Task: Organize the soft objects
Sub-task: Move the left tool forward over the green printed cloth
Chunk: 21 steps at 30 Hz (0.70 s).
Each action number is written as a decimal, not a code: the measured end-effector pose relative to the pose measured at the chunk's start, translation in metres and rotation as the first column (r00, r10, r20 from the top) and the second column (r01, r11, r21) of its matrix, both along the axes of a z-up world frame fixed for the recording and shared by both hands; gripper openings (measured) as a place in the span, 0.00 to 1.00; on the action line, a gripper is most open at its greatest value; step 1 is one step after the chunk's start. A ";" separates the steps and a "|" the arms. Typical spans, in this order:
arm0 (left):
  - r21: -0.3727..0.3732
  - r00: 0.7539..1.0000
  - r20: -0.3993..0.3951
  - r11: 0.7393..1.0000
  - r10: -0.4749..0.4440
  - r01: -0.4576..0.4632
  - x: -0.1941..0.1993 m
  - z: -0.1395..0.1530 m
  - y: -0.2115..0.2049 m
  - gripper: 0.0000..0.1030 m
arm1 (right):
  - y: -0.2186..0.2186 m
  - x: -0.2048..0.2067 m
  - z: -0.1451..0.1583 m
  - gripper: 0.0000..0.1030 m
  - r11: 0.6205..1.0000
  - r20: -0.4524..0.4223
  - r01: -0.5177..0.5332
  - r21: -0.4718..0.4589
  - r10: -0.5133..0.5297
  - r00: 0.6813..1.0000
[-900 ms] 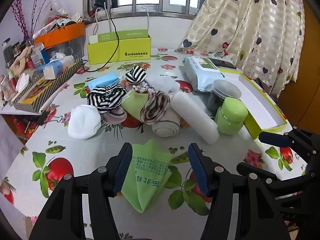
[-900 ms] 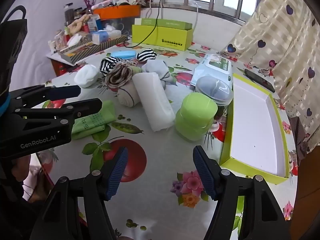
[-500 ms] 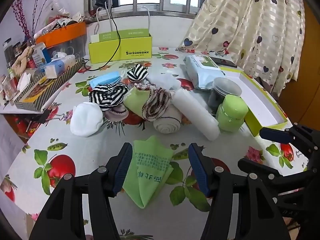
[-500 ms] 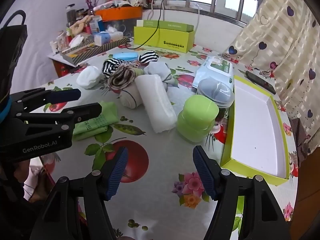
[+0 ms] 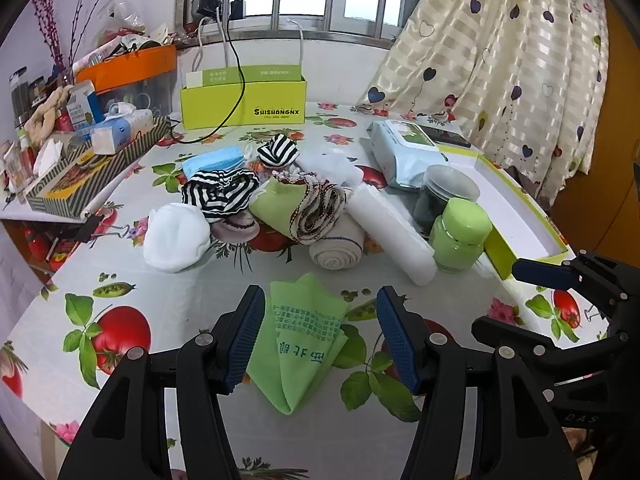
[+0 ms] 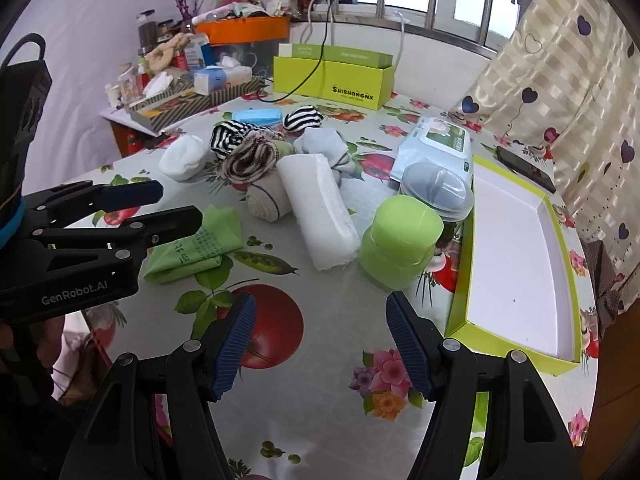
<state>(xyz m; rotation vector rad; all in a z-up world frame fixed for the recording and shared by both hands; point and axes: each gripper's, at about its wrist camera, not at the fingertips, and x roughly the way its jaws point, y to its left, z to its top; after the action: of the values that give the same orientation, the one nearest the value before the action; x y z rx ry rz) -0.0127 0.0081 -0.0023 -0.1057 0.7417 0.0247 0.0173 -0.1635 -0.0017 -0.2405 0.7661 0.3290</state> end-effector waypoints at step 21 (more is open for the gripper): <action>-0.034 1.000 -0.002 0.999 0.006 -0.006 0.003 -0.002 0.014 0.57 | 0.001 0.005 0.003 0.66 0.999 0.005 -0.027 0.025 0.027 1.000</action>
<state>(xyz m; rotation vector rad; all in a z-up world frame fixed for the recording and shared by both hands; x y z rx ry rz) -0.0095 0.0217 -0.0044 -0.1401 0.7444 0.0175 0.0228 -0.1626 0.0009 -0.2282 0.7541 0.3632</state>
